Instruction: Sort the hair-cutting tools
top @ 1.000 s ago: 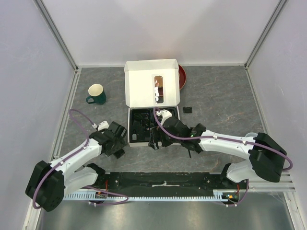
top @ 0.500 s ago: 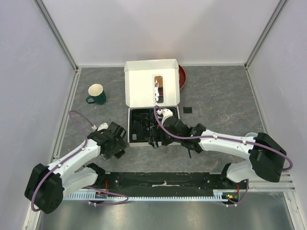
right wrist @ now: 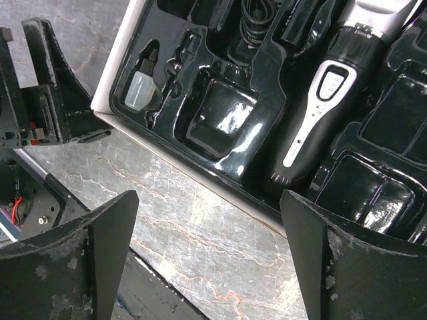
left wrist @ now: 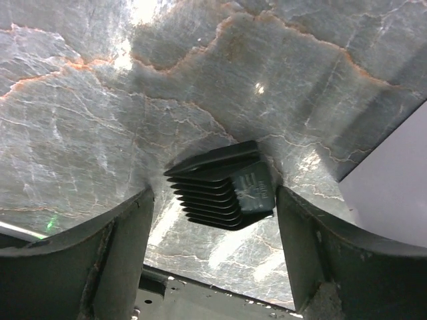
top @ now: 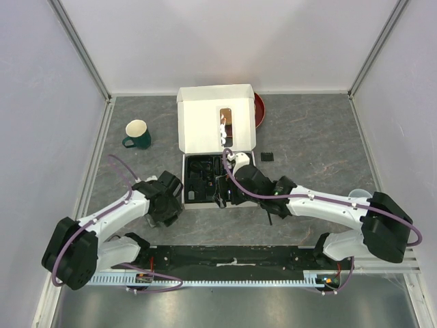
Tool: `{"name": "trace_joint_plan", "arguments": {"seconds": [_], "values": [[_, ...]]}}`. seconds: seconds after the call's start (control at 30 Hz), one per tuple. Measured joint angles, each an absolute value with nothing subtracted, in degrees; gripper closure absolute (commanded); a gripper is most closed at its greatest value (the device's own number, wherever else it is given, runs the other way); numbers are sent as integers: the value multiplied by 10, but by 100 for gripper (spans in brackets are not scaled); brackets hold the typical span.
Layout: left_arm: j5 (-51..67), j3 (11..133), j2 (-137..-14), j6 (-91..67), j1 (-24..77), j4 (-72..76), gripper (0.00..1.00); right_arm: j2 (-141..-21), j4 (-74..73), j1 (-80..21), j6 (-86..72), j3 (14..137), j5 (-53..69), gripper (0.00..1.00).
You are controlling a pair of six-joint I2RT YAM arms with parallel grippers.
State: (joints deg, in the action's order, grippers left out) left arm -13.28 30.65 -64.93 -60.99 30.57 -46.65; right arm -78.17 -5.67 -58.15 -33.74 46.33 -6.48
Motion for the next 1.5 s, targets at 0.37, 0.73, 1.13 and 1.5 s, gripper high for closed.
{"name": "trace_joint_plan", "arguments": {"seconds": [0.37, 0.73, 1.13, 1.5], "values": [[-136, 317, -639, -618, 305, -468, 63, -763, -76, -581, -322, 463, -91, 3], [-140, 320, -581, -618, 305, -469, 86, -753, -83, -581, -318, 463, -94, 4], [-133, 319, -565, -618, 305, -471, 90, -750, -85, -581, -322, 463, -94, 4], [-141, 338, -559, -594, 305, -475, 48, -761, -86, -582, -347, 467, -87, 9]]}}
